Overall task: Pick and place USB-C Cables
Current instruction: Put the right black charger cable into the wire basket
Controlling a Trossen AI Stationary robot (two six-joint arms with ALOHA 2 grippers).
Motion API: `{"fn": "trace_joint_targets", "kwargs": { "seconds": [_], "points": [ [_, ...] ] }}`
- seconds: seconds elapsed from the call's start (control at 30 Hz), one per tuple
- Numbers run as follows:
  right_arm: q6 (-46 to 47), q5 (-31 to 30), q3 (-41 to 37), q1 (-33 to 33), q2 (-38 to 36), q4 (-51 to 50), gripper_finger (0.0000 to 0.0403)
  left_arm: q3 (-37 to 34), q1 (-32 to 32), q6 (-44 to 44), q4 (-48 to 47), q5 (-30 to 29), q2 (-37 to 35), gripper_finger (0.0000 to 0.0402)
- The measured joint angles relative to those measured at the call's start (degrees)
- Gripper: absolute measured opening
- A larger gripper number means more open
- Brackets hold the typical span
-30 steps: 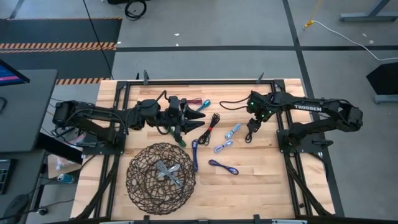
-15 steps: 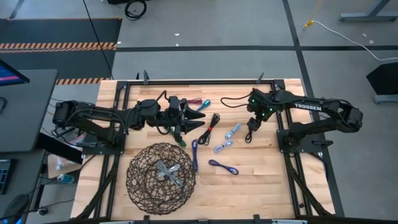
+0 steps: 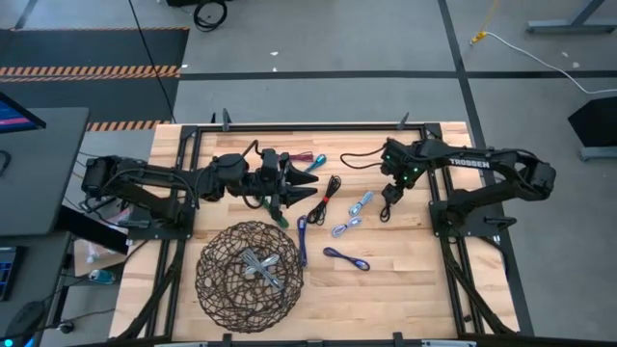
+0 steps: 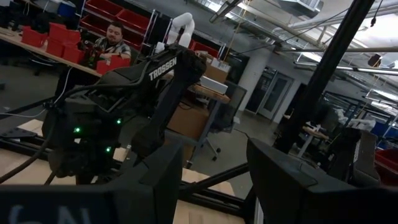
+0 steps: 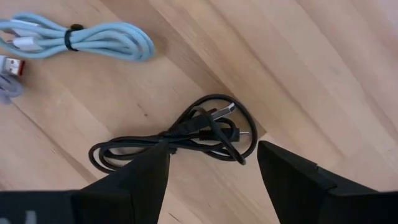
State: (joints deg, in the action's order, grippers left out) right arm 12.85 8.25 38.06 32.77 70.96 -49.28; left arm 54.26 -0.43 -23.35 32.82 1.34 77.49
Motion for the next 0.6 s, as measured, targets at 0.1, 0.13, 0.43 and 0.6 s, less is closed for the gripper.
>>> {"fn": "trace_joint_targets", "kwargs": {
  "seconds": [0.1, 0.13, 0.43, 0.6],
  "points": [
    [-0.4, 0.4, 0.0, 0.0, 1.3, 0.1, 0.0249, 0.0, 0.0, 0.0, 0.0, 0.0, 0.0, 0.0185],
    [-0.4, 0.4, 0.0, 0.0, 1.8, 0.2, 0.0247, 0.0, 0.0, 0.0, 0.0, 0.0, 0.0, 0.0185],
    [-0.6, 0.8, 0.0, -0.1, 5.0, 0.2, 0.0118, 0.0, 0.0, 0.0, 0.0, 0.0, 0.0, 0.0185],
    [-0.6, 0.9, 0.0, -0.2, 4.7, 0.8, 0.0015, 0.0, 0.0, 0.0, 0.0, 0.0, 0.0, 0.0185]
  ]
}}
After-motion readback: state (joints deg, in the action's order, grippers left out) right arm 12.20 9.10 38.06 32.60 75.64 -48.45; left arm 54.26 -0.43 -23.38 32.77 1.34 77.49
